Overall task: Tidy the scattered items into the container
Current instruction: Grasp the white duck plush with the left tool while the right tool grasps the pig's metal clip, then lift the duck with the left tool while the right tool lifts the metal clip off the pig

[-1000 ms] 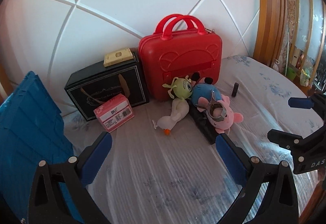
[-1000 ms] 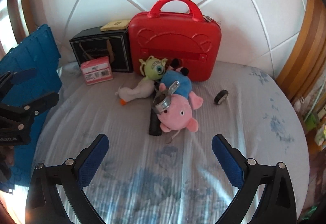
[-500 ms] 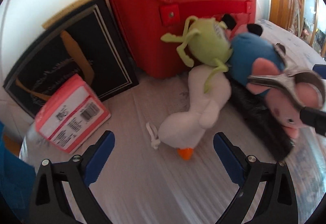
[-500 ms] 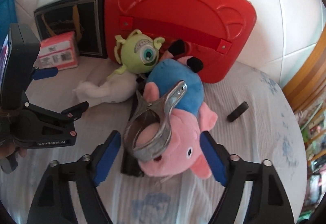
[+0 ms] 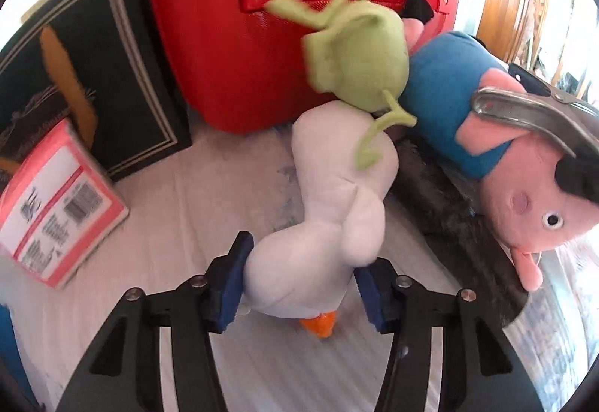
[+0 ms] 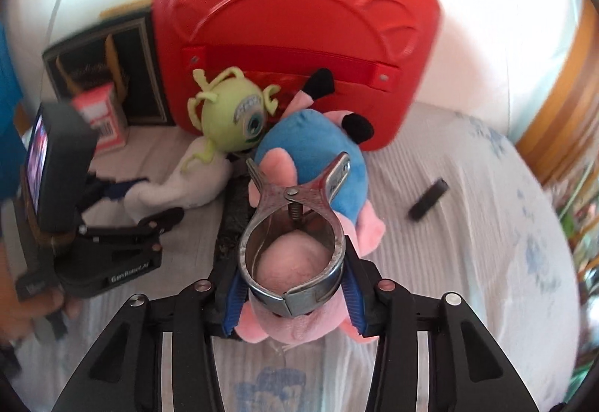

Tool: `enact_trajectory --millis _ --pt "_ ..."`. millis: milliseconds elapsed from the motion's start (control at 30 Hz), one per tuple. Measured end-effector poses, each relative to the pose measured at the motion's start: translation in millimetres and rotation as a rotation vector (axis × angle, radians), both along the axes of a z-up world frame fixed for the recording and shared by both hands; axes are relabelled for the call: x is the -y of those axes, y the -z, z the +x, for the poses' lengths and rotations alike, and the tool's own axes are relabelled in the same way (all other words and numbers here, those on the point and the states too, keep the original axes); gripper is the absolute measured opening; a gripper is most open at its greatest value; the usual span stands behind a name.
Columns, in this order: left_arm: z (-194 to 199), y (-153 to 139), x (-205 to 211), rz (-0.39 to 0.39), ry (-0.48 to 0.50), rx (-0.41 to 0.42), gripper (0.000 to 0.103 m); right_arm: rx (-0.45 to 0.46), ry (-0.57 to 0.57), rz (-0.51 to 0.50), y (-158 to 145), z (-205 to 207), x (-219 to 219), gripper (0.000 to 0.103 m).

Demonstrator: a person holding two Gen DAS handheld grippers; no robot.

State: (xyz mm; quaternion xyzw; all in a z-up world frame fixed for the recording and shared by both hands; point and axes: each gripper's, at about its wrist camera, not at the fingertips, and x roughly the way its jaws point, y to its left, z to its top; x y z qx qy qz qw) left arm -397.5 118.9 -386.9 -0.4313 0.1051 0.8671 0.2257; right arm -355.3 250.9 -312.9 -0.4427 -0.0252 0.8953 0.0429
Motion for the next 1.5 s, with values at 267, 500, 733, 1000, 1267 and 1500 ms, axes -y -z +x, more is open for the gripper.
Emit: enact_trajectory --millis 267,500,733,1000,1267,1500 --pt "62 -10 20 0.069 -0.08 0.017 0.051 -0.006 0.023 -0.103 -18 48 -9 0.043" --pt "124 -27 38 0.102 -0.158 0.058 0.05 0.019 0.031 -0.145 -44 97 -13 0.043" --pt "166 -63 58 0.108 -0.146 0.061 0.05 0.027 0.025 -0.156 -70 139 -1 0.042" --pt "212 -141 71 0.116 -0.123 -0.008 0.05 -0.025 0.017 -0.17 -123 186 21 0.042" --pt "262 -208 87 0.08 -0.114 -0.101 0.05 -0.073 -0.006 -0.155 -172 240 55 0.042" --pt "294 -255 107 0.129 -0.144 -0.096 0.05 -0.088 0.001 -0.153 -196 276 76 0.042"
